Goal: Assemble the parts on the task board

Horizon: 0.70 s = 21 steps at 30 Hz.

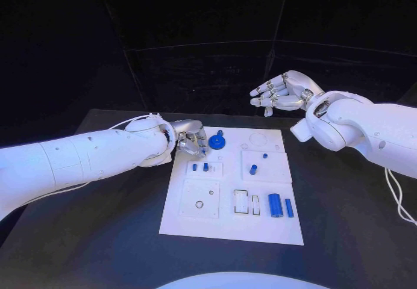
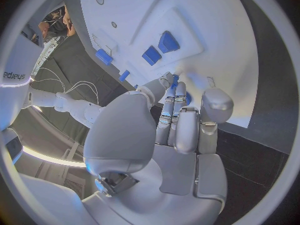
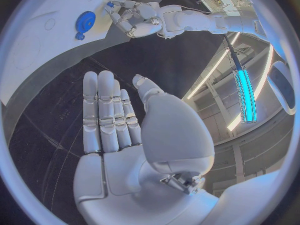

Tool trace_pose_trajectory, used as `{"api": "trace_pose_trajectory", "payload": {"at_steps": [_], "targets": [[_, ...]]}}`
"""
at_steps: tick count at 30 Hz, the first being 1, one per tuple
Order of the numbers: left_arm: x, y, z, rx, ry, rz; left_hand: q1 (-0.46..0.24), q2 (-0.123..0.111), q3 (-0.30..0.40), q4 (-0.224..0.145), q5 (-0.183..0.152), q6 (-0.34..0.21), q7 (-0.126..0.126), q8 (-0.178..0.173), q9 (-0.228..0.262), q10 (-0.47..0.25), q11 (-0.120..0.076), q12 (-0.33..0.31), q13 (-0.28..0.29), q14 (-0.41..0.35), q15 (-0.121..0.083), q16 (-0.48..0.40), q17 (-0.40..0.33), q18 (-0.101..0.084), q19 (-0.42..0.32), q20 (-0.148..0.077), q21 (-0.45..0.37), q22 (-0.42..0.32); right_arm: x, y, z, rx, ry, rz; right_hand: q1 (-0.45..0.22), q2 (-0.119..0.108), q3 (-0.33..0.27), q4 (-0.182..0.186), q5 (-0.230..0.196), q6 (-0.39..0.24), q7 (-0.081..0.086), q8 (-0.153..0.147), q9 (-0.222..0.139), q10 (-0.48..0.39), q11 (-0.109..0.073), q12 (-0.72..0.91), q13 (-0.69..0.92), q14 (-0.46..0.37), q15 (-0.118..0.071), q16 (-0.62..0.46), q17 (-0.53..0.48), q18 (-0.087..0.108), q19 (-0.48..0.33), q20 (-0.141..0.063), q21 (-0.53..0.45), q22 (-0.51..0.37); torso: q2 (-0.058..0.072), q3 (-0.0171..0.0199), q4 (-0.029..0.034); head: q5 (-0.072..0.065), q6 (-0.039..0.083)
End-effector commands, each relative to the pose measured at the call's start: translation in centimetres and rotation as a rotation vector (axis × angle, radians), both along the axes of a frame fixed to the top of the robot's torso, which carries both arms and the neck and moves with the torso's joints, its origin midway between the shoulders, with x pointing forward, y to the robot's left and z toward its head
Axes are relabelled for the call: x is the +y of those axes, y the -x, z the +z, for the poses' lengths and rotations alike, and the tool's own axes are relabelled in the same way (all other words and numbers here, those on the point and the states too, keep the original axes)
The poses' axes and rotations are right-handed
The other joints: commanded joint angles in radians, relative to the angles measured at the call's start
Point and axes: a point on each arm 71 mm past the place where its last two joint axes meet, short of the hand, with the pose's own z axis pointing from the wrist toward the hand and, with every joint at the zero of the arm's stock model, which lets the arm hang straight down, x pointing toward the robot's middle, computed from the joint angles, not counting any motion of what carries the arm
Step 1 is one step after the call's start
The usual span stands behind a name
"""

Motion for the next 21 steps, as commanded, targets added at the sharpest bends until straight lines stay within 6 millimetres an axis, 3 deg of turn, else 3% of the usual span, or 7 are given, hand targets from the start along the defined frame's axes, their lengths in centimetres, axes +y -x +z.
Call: {"api": "trace_pose_trajectory", "payload": {"at_steps": [1,13,21], "targets": [[-0.14,0.08,-0.11,0.018,-0.013,-0.006,-0.01,0.001,0.006,0.0,0.002,0.007,0.001,-0.004,0.0,0.005,0.002,-0.004,0.001,0.028,0.001,0.007,0.0,-0.01,-0.003,0.005,-0.005,-0.001,0.1,0.05,0.18,-0.008,-0.003,0.009,0.005,0.007,0.004,0.002,0.006,-0.008,0.001,0.003,0.001,-0.005,0.0,0.004,-0.001,-0.006,0.003,-0.005,-0.001,0.003,-0.006,0.002,-0.004,0.002,0.0,-0.0004,0.0006,-0.001,-0.001],[-0.28,0.25,-0.22,0.031,-0.019,-0.014,-0.013,-0.005,0.003,-0.002,0.001,0.007,-0.002,-0.005,0.0,0.009,0.0,-0.004,0.002,0.027,0.0,0.007,0.0,-0.01,-0.005,0.005,-0.007,-0.001,0.1,0.04,0.18,-0.008,-0.003,0.009,0.005,0.007,0.005,0.004,0.007,-0.009,0.001,0.003,0.001,-0.006,0.0,0.005,-0.002,-0.006,0.003,-0.005,-0.003,0.003,-0.006,0.003,-0.005,0.002,0.0,-0.0002,0.0008,-0.002,-0.002],[-0.47,0.29,-0.1,0.018,-0.007,-0.02,-0.028,-0.022,-0.01,-0.006,0.002,-0.029,0.002,-0.025,-0.005,-0.032,0.009,-0.02,-0.001,0.026,0.005,0.007,-0.006,-0.011,-0.006,0.008,-0.008,0.001,0.09,0.02,0.18,-0.008,-0.003,0.009,0.005,0.007,0.005,0.004,0.007,-0.009,0.001,0.003,0.001,-0.006,0.0,0.005,-0.002,-0.006,0.003,-0.005,-0.003,0.003,-0.006,0.003,-0.005,0.002,0.0,-0.0001,0.0004,-0.002,-0.003]]}}
